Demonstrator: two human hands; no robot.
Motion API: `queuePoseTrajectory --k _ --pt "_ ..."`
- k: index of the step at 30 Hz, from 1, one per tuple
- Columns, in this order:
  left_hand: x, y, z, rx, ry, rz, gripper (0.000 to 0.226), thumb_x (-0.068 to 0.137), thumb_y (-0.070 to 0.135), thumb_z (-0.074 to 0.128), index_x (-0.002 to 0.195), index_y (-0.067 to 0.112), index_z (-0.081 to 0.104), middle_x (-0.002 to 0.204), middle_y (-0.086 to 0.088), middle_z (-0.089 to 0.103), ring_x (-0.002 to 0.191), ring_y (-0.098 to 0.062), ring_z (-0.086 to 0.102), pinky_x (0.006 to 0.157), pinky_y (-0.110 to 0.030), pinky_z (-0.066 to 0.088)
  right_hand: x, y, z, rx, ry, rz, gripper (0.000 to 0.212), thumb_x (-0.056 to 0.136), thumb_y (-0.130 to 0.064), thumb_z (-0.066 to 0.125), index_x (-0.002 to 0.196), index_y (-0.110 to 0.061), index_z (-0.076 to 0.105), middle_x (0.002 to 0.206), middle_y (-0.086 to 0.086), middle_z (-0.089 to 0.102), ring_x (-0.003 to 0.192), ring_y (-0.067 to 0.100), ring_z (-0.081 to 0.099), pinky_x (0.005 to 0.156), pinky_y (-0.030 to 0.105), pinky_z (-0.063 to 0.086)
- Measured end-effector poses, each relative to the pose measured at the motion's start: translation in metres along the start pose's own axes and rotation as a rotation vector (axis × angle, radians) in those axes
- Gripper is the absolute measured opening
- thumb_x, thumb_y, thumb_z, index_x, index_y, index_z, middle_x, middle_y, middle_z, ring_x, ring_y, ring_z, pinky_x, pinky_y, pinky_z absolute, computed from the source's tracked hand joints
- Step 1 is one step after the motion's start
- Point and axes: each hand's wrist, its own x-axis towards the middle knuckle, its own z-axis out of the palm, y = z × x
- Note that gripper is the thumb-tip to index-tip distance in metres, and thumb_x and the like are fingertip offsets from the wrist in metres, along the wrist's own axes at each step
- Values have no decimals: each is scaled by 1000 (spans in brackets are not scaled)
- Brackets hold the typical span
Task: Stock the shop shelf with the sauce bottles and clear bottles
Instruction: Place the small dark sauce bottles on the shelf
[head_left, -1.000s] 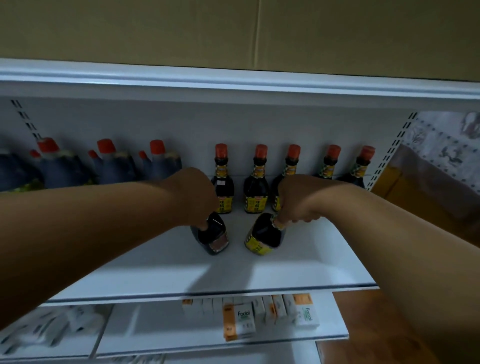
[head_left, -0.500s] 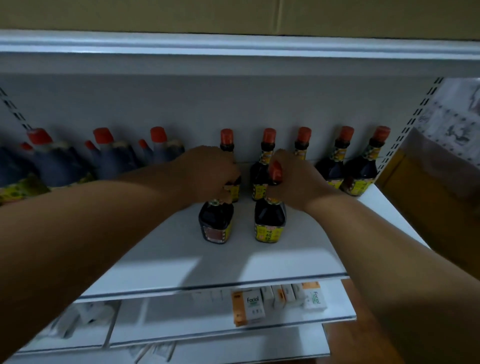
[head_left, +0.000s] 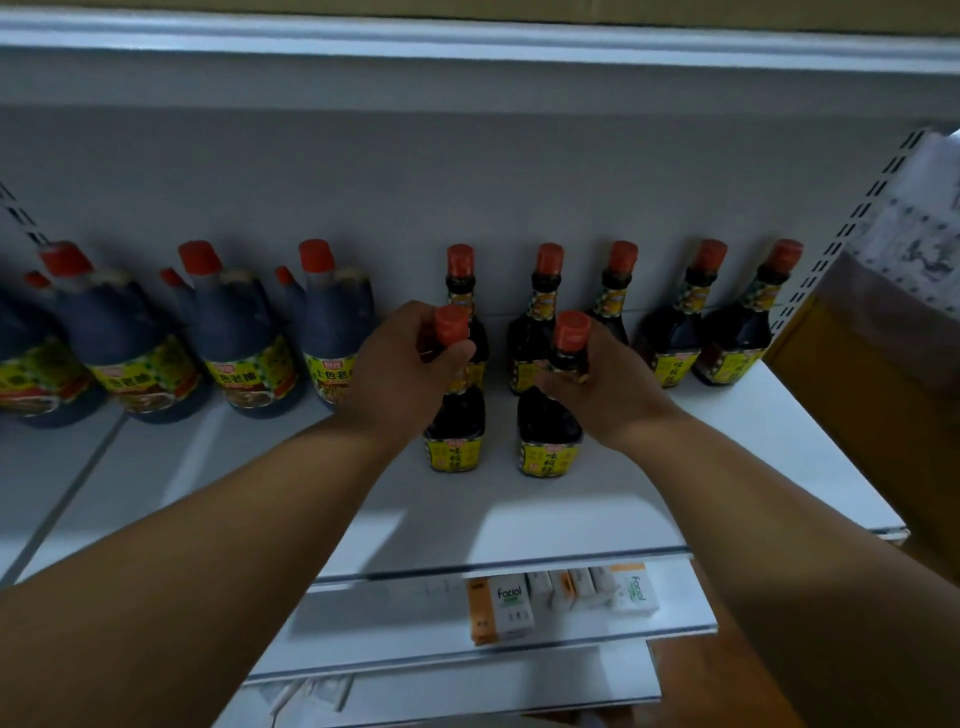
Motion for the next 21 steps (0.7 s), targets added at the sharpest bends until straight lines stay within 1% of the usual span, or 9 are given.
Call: queuePoseTrajectory --k 3,5,7,9,11,13,15,18,21 --pt "2 -1 7 41 36 65 19 89 29 68 96 26 51 82 21 53 75 7 51 65 -1 35 8 5 -3 -3 -9 -34 46 91 -33 67 130 -20 47 112 -5 61 114 21 59 82 23 36" --pt "1 -1 9 37 43 66 19 90 28 66 103 23 53 86 21 53 79 3 53 66 -1 35 13 9 -5 -2 -22 -54 46 91 -34 67 130 -22 46 109 -7 60 111 18 59 82 23 37" --pt "-2 -8 10 41 -20 39 29 91 30 66 114 19 53 95 13 58 91 -6 58 74 -12 40 14 14 -5 8 -35 -64 48 90 -34 68 131 -25 44 110 -10 60 110 15 58 83 24 37" --pt "-11 -19 12 -37 -145 13 46 86 27 70 127 22 48 108 12 61 102 -7 60 85 -25 47 12 24 3 -33 -36 -62 54 87 -36 71 133 -26 44 119 -6 63 113 18 58 84 26 40" --pt "-23 -27 15 -28 -223 -17 65 82 17 76 136 27 43 119 15 57 111 -4 55 92 -23 43 9 36 13 -81 -40 -34 57 84 -40 73 131 -25 46 125 0 62 116 23 59 88 32 46" --pt "-29 -33 19 46 -225 -42 70 79 10 77 138 27 42 121 15 52 112 -2 49 92 -20 38 8 44 21 -74 -57 -11 55 83 -43 72 129 -26 48 125 0 60 114 24 58 90 38 49" --pt "-27 -35 22 78 -183 -24 69 77 11 78 134 27 44 123 11 56 112 -4 50 91 -21 39 11 45 22 -51 -62 -13 53 84 -44 71 129 -28 48 125 -1 61 115 23 58 92 40 50" --pt "-21 -38 27 90 -160 -5 65 74 14 80 129 26 46 122 4 60 114 -13 55 90 -24 43 16 44 20 -38 -55 -32 52 86 -40 71 131 -27 49 126 -1 63 116 21 59 94 38 49" --pt "-19 -39 29 132 -146 3 66 74 17 80 130 26 46 123 3 60 115 -16 55 91 -27 44 19 43 20 -39 -31 -22 52 86 -40 70 131 -25 49 126 0 62 117 23 59 93 37 49"
